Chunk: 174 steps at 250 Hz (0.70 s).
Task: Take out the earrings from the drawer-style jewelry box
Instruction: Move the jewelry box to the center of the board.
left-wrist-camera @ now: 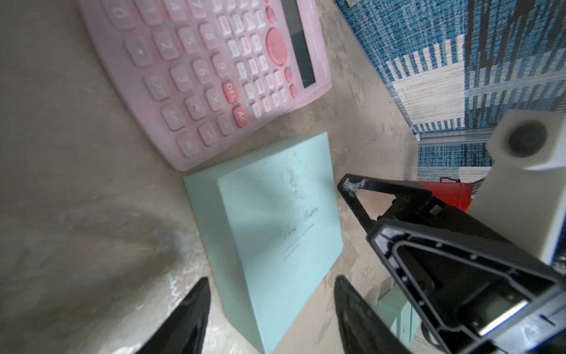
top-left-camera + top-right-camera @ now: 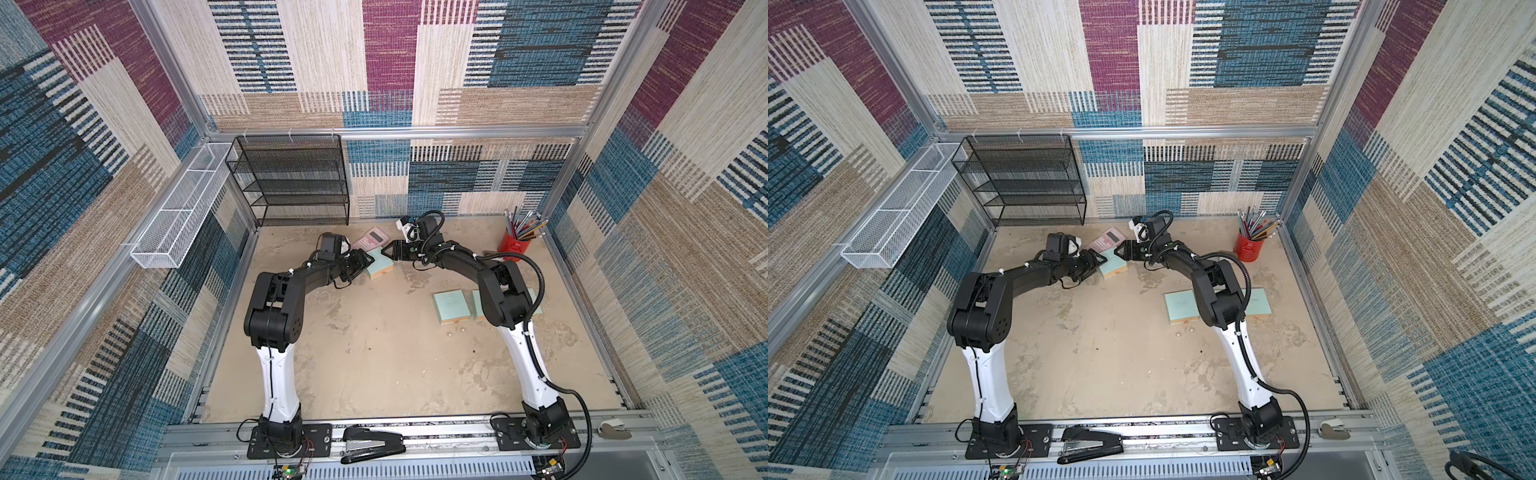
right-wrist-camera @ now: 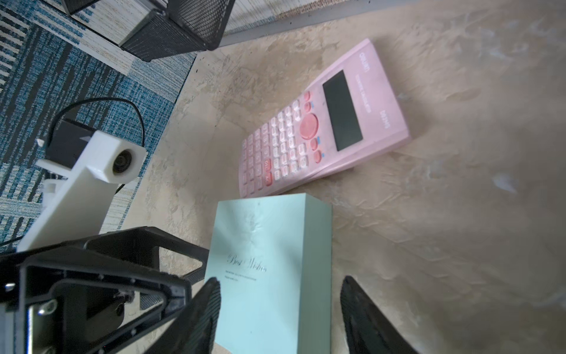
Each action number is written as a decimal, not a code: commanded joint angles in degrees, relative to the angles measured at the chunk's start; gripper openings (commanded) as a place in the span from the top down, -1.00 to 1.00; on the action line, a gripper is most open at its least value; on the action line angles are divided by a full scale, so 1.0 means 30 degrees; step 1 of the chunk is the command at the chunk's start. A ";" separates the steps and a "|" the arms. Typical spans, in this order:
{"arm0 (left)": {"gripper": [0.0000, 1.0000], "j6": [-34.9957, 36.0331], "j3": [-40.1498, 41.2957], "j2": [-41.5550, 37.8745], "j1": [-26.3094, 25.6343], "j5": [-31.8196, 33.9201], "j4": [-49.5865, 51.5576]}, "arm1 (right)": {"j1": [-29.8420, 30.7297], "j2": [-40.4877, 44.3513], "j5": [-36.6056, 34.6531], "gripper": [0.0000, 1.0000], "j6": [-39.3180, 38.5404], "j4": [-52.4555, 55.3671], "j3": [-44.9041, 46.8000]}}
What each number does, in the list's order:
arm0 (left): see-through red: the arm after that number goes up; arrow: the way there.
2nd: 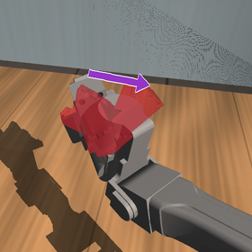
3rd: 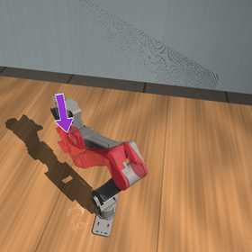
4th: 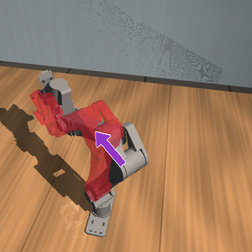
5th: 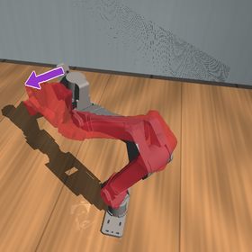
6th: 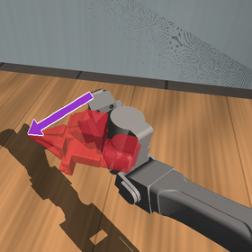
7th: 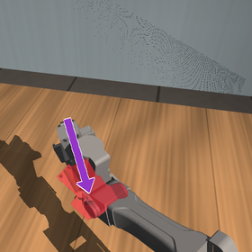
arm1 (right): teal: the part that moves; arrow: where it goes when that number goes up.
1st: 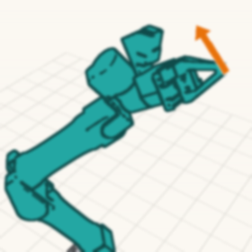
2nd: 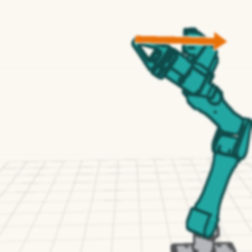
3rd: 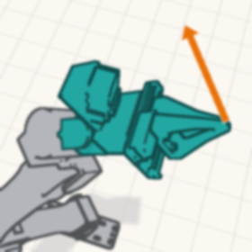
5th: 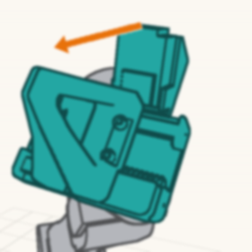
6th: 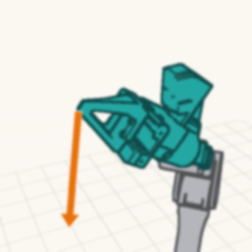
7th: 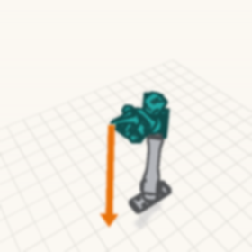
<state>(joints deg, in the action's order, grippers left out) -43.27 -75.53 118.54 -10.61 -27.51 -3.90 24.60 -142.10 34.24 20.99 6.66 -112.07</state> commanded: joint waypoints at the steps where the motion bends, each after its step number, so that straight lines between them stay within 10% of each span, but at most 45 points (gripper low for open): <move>1: -0.35 0.0360 0.0973 -0.0680 0.0219 0.0301 -0.0971 | 0.0003 -0.0267 0.0816 -0.29 0.0114 0.0330 -0.0257; 174: -0.20 -0.0165 -0.1497 0.1966 0.0402 -0.3390 -0.1838 | 0.0543 -0.0386 0.2364 -0.17 -0.1048 0.0950 -0.0452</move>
<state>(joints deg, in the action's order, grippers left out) -43.09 -81.34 125.27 -9.17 -33.39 -5.19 25.12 -144.79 39.46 19.31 9.28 -115.07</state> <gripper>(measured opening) 0.602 0.598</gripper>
